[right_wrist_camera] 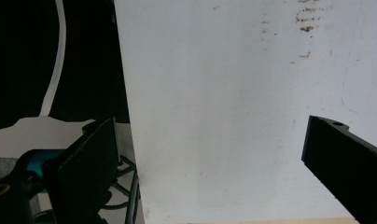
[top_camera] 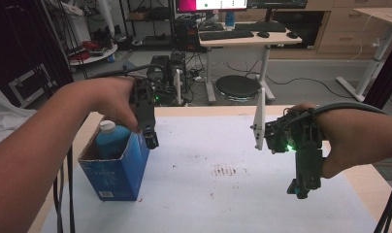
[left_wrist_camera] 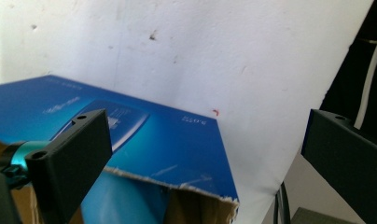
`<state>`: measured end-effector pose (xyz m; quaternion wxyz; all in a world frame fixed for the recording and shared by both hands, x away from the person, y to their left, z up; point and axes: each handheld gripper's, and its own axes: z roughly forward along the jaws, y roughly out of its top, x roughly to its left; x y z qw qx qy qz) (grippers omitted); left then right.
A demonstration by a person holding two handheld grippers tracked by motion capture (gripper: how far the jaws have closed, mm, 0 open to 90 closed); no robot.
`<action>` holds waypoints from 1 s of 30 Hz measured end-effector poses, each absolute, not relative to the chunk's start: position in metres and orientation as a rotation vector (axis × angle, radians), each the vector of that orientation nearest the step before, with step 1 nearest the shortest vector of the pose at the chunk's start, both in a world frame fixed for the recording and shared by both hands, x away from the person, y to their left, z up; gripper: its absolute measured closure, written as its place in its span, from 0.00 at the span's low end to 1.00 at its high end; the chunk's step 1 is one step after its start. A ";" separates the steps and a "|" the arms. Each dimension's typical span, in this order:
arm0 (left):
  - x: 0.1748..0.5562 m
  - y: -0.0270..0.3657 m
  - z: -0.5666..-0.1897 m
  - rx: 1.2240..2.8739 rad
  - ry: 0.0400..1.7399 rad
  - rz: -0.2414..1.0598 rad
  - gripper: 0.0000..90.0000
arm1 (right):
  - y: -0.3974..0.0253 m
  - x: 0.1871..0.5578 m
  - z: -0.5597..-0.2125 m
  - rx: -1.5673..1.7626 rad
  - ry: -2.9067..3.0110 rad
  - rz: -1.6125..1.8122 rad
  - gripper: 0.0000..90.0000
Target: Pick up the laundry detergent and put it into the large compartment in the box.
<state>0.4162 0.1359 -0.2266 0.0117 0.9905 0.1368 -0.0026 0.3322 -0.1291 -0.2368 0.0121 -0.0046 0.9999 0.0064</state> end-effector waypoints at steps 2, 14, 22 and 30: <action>0.415 0.133 -0.229 3.090 0.400 -0.021 0.02 | -0.129 0.332 -0.237 -0.013 3.119 0.019 0.03; 0.415 0.120 -0.241 3.108 0.300 -0.061 0.02 | -0.133 0.331 -0.233 -0.006 3.111 0.023 0.04; 0.418 0.116 -0.245 3.107 0.294 -0.079 0.02 | -0.137 0.334 -0.231 0.000 3.111 0.031 0.04; 0.419 0.114 -0.247 3.113 0.291 -0.079 0.02 | -0.139 0.337 -0.231 0.004 3.107 0.034 0.04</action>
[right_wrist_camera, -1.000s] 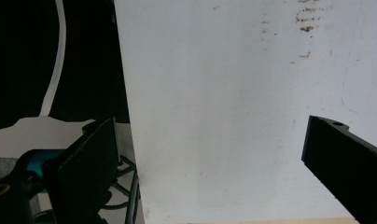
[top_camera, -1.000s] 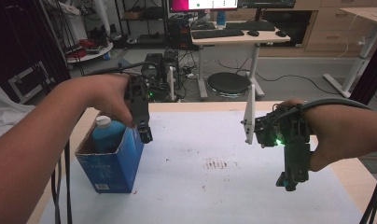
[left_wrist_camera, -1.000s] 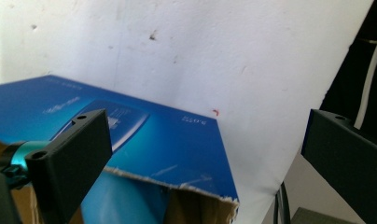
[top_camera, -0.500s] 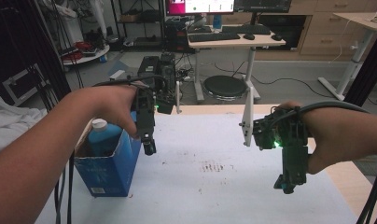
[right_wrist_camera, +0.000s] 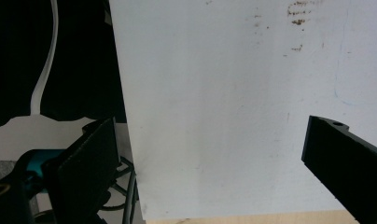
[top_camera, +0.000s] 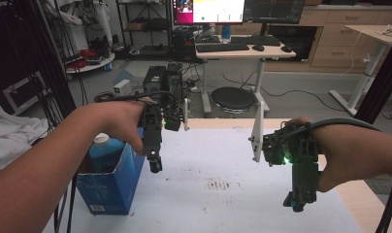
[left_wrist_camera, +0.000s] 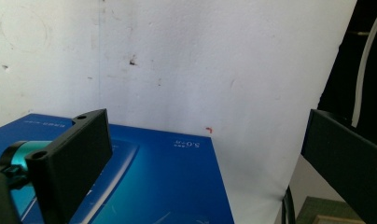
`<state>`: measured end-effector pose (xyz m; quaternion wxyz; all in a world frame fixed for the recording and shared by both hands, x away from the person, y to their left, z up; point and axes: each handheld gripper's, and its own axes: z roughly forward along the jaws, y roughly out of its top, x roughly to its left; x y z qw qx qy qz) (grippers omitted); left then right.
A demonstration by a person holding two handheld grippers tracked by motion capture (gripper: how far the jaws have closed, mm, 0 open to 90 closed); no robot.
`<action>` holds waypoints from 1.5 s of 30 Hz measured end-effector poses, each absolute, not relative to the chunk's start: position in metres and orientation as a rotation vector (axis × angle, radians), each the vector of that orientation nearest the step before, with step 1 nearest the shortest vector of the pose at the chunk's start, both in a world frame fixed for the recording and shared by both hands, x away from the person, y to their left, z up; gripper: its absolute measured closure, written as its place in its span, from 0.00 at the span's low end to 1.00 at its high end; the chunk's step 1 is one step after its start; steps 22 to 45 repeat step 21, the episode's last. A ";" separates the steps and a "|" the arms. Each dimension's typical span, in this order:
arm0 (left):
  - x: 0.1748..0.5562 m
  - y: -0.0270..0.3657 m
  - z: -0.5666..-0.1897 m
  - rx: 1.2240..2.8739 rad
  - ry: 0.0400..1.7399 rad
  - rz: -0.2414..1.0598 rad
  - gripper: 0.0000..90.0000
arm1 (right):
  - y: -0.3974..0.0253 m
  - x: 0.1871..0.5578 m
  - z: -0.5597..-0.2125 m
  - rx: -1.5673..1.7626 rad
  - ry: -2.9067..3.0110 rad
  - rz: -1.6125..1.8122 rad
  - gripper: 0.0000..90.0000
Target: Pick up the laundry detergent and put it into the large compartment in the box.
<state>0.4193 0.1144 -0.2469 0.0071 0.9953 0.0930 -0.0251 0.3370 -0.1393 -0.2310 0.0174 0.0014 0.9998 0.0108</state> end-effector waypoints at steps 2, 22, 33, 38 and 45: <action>0.419 0.114 -0.247 3.109 0.291 -0.077 0.02 | -0.140 0.337 -0.231 -0.001 3.107 0.031 0.04; 0.412 0.110 -0.249 3.094 0.261 -0.085 0.02 | -0.138 0.331 -0.229 -0.011 3.098 0.043 0.03; 0.412 0.110 -0.249 3.094 0.261 -0.085 0.02 | -0.138 0.331 -0.229 -0.011 3.098 0.043 0.03; 0.412 0.110 -0.249 3.094 0.261 -0.085 0.02 | -0.138 0.331 -0.229 -0.011 3.098 0.043 0.03; 0.412 0.110 -0.249 3.094 0.261 -0.085 0.02 | -0.138 0.331 -0.229 -0.011 3.098 0.043 0.03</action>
